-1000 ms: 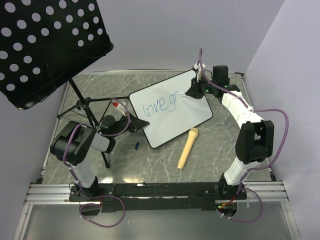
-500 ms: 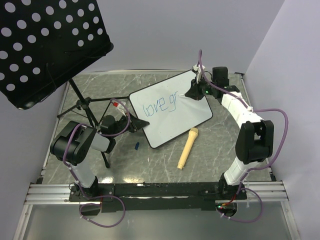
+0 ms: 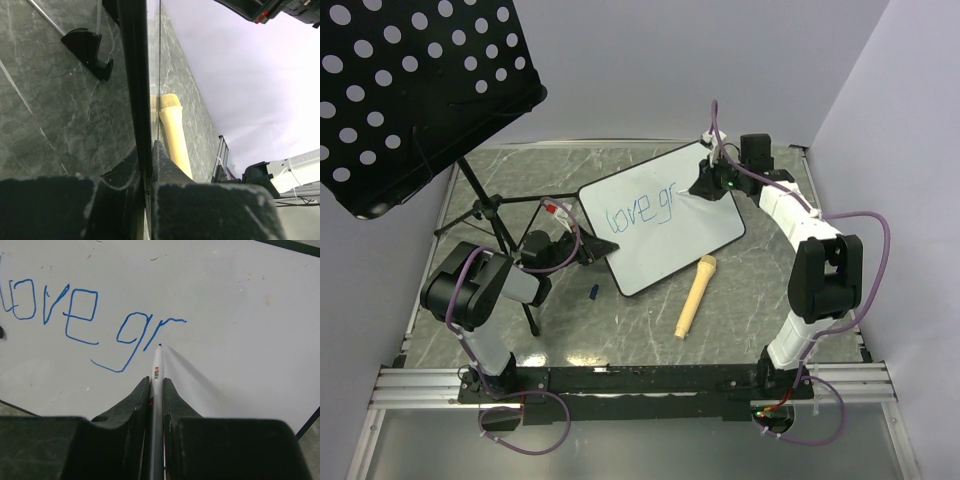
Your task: Write a sentence on the whiteboard
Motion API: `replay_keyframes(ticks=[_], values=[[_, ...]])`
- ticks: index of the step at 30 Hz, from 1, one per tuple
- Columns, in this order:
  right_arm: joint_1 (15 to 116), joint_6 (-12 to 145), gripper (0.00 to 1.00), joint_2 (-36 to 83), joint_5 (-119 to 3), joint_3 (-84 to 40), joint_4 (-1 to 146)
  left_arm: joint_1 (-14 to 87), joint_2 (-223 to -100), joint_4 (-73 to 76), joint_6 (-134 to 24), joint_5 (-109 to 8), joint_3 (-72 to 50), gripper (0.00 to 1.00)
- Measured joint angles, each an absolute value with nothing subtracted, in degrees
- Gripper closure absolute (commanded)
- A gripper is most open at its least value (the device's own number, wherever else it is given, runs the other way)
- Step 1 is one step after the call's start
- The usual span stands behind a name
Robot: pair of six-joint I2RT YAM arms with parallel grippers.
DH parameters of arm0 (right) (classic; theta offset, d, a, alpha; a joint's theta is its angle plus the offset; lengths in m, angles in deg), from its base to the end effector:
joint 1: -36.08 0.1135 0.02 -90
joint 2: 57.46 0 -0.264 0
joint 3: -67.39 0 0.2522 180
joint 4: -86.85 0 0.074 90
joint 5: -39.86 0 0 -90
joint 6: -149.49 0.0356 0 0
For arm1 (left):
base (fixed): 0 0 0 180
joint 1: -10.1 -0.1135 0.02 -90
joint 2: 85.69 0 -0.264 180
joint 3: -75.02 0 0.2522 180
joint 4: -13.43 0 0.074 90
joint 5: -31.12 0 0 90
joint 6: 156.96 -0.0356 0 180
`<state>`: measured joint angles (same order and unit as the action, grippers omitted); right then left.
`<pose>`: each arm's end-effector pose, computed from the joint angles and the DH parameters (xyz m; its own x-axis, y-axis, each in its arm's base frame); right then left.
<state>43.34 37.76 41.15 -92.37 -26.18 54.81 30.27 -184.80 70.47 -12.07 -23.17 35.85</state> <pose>0.3847 0.0731 0.2919 -0.3240 -0.3176 -0.8911 -0.8025 0.5912 0.0811 0.2659 -0.1198 0.1507 -0.7040 -0.4490 -0.5503 0.4369 0.3370 -0.8340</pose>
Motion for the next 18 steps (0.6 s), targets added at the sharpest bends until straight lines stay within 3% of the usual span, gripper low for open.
replay_keyframes(ticks=[18], values=[[44.48, 38.72, 1.0, 45.45, -88.48, -31.08, 54.53, 30.18, -184.8, 70.17, -11.72, -23.17, 35.85, 0.99]])
